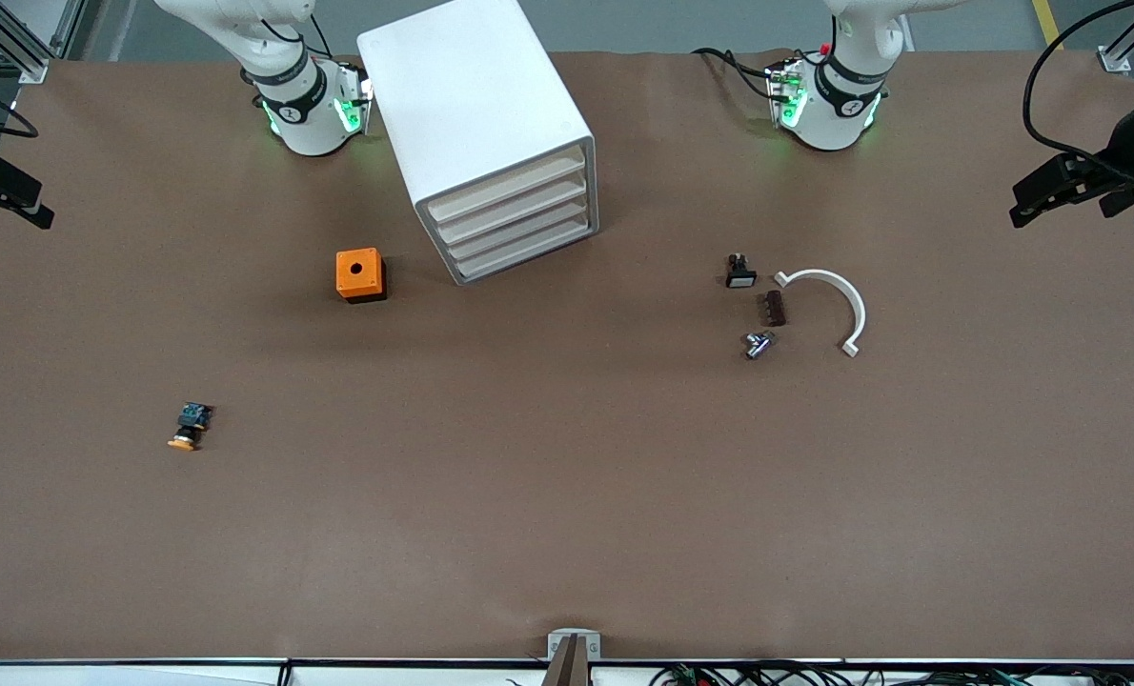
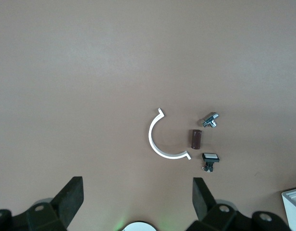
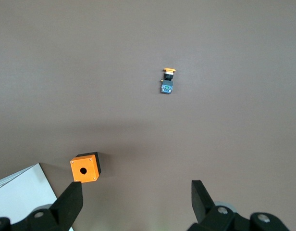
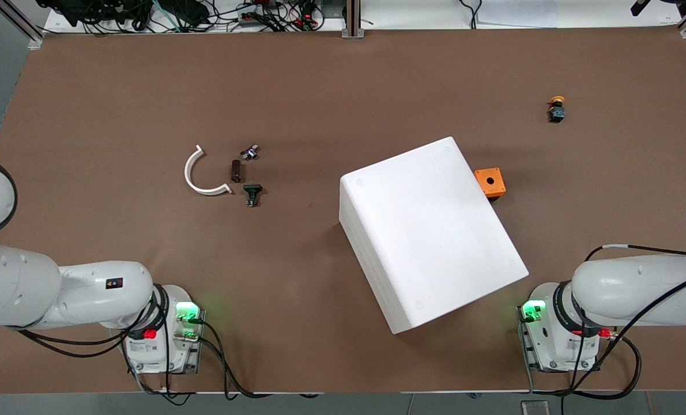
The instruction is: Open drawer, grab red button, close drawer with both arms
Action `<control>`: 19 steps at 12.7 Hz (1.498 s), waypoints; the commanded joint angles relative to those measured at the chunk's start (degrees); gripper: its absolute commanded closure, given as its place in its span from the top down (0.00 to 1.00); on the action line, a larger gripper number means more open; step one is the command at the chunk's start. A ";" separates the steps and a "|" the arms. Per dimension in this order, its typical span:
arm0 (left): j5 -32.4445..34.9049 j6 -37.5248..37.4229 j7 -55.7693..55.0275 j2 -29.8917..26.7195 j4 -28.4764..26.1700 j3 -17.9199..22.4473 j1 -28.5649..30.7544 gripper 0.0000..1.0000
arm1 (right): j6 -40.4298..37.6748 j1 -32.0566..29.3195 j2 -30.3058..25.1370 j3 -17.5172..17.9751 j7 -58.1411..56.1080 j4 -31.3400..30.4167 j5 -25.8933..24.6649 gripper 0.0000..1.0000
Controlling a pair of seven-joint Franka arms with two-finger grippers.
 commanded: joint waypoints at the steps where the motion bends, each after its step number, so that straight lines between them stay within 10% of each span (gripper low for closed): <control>1: 0.22 -1.19 1.78 -0.29 1.39 -0.10 0.48 1.00 | -0.13 -1.03 -0.86 0.79 -0.43 -0.53 -0.28 1.00; 13: -0.04 -1.37 -0.06 8.39 4.73 -0.19 -0.14 1.00 | -0.13 -1.03 -0.86 0.79 -0.43 -0.53 -0.28 1.00; 19: -2.94 -1.45 -17.87 19.11 9.74 -0.89 -3.20 1.00 | -0.04 -1.03 -0.86 0.79 -0.52 -0.45 -0.20 1.00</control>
